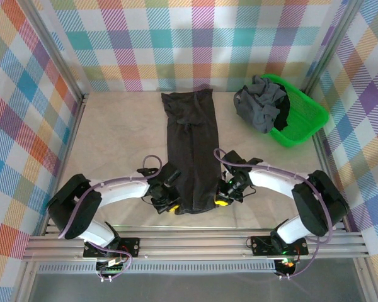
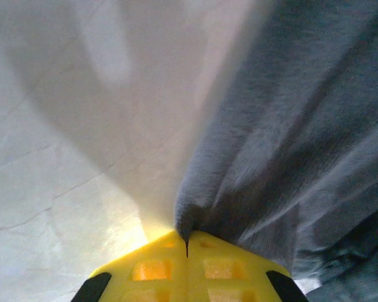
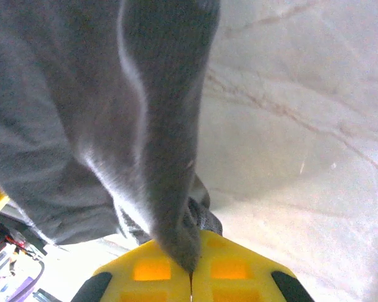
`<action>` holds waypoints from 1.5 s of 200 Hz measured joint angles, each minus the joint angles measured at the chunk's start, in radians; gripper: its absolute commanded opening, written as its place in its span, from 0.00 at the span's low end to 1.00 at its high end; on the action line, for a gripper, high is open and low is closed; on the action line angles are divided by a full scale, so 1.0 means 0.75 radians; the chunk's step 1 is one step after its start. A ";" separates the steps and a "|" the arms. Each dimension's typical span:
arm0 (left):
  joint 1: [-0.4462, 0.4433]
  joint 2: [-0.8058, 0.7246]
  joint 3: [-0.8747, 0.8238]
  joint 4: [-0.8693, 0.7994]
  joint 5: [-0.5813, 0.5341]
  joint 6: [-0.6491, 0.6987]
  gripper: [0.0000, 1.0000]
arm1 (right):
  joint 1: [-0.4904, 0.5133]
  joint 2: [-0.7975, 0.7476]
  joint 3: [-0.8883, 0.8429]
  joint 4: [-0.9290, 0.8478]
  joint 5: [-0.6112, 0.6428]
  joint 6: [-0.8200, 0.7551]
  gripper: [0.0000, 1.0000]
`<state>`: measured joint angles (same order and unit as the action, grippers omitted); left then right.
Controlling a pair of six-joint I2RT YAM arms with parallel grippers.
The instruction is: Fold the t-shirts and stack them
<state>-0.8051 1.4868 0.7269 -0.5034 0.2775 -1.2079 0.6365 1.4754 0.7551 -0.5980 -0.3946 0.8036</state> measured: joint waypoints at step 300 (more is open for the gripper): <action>0.631 0.665 1.065 -0.126 -0.133 0.316 0.56 | -0.435 0.982 1.508 -0.315 0.043 -0.221 0.70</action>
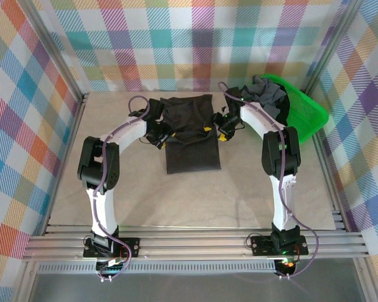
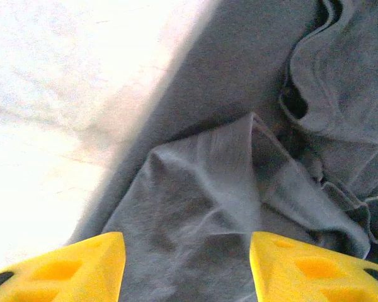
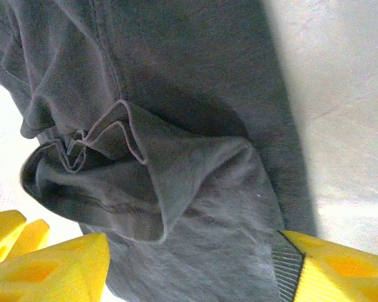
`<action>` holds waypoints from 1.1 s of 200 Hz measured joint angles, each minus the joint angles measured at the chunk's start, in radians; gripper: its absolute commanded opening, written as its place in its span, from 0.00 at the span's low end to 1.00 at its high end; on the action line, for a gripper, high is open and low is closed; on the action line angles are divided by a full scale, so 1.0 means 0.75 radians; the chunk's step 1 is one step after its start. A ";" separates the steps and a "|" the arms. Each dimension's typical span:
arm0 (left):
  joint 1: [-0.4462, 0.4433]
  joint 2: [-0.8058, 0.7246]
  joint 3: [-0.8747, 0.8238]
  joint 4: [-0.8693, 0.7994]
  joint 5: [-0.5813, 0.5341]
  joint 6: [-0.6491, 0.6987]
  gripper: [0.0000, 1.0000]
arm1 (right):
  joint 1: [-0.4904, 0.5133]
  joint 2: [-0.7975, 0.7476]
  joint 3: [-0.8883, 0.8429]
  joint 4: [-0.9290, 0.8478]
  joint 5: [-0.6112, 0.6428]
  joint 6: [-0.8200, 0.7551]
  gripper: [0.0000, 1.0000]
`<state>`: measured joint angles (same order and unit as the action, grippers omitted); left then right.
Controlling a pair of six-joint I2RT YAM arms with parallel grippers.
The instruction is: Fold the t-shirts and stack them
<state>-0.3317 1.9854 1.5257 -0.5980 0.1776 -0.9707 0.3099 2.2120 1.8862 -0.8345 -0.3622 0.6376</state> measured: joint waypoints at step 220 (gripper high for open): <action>-0.191 -0.281 -0.590 0.307 -0.067 -0.384 0.00 | 0.035 -0.388 -0.885 0.485 -0.125 0.203 0.00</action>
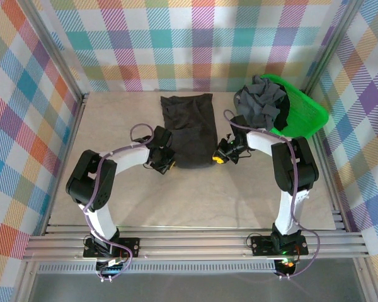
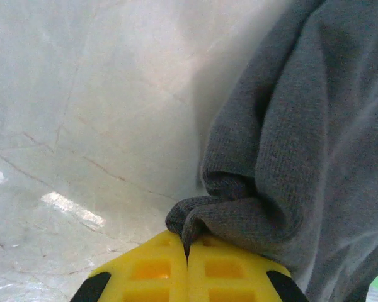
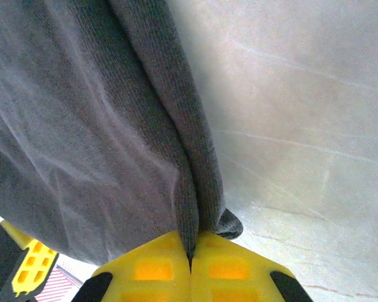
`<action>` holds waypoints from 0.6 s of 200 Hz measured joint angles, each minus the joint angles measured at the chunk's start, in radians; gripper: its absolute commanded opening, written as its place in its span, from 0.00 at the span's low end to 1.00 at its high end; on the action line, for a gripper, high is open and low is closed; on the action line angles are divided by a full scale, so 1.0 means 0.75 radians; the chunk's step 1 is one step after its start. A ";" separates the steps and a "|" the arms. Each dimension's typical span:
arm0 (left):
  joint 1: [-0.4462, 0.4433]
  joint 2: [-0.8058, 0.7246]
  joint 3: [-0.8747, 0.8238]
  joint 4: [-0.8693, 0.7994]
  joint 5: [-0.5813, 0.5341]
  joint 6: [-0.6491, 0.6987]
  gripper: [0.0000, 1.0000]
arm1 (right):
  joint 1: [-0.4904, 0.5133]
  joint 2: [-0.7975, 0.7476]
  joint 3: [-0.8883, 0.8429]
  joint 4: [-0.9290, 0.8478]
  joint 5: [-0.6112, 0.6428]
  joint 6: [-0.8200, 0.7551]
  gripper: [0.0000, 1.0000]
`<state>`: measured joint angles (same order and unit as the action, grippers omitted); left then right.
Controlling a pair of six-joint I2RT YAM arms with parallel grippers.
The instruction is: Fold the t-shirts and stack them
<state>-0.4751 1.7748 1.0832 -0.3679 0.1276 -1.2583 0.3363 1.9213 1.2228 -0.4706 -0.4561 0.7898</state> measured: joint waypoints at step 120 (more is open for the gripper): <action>-0.230 -0.897 -0.489 -0.313 0.157 0.128 0.00 | 0.360 -0.767 -0.567 -0.206 0.004 0.116 0.00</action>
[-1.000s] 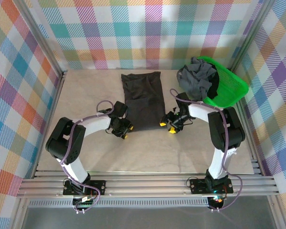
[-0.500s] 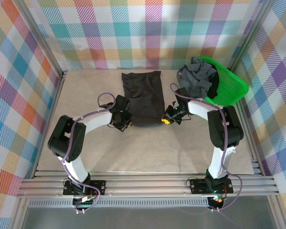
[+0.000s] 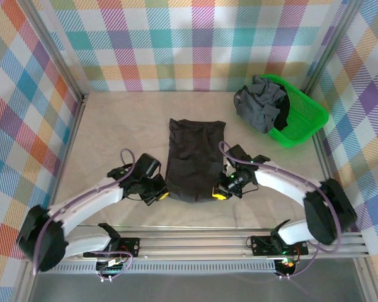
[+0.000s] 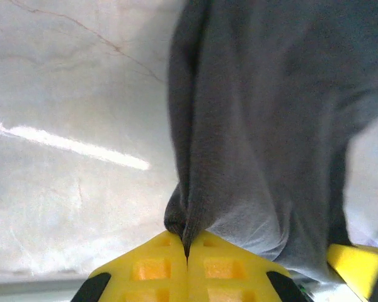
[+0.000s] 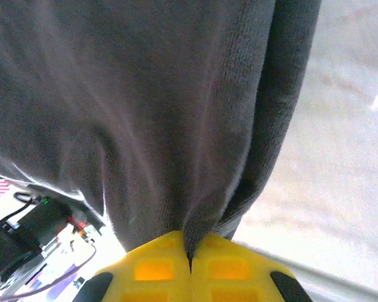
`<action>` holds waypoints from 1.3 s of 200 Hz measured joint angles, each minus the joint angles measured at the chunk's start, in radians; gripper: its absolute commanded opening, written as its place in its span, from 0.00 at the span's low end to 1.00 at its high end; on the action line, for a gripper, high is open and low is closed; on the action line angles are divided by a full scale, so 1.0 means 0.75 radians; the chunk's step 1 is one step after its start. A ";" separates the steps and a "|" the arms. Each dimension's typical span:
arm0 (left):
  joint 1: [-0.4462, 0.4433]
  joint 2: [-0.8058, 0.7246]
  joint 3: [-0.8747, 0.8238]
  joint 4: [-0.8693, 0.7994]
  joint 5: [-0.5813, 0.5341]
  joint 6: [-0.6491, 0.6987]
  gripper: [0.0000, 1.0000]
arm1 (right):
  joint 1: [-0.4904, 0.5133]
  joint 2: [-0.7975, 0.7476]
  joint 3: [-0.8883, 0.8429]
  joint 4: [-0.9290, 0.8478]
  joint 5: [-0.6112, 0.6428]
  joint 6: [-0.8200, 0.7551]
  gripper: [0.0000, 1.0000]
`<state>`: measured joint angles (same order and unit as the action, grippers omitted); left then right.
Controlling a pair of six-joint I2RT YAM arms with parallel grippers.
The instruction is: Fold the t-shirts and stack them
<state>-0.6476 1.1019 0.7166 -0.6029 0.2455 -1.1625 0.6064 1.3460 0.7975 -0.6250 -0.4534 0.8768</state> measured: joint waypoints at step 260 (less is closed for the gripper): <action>0.316 0.918 1.078 -0.044 -0.110 0.137 0.58 | -0.504 0.692 1.175 -0.237 0.260 -0.172 0.48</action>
<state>-0.4107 1.7905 1.5249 -0.6361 0.1627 -1.0599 0.2287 1.8652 1.6787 -0.8024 -0.2584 0.7475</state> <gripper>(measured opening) 0.557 0.475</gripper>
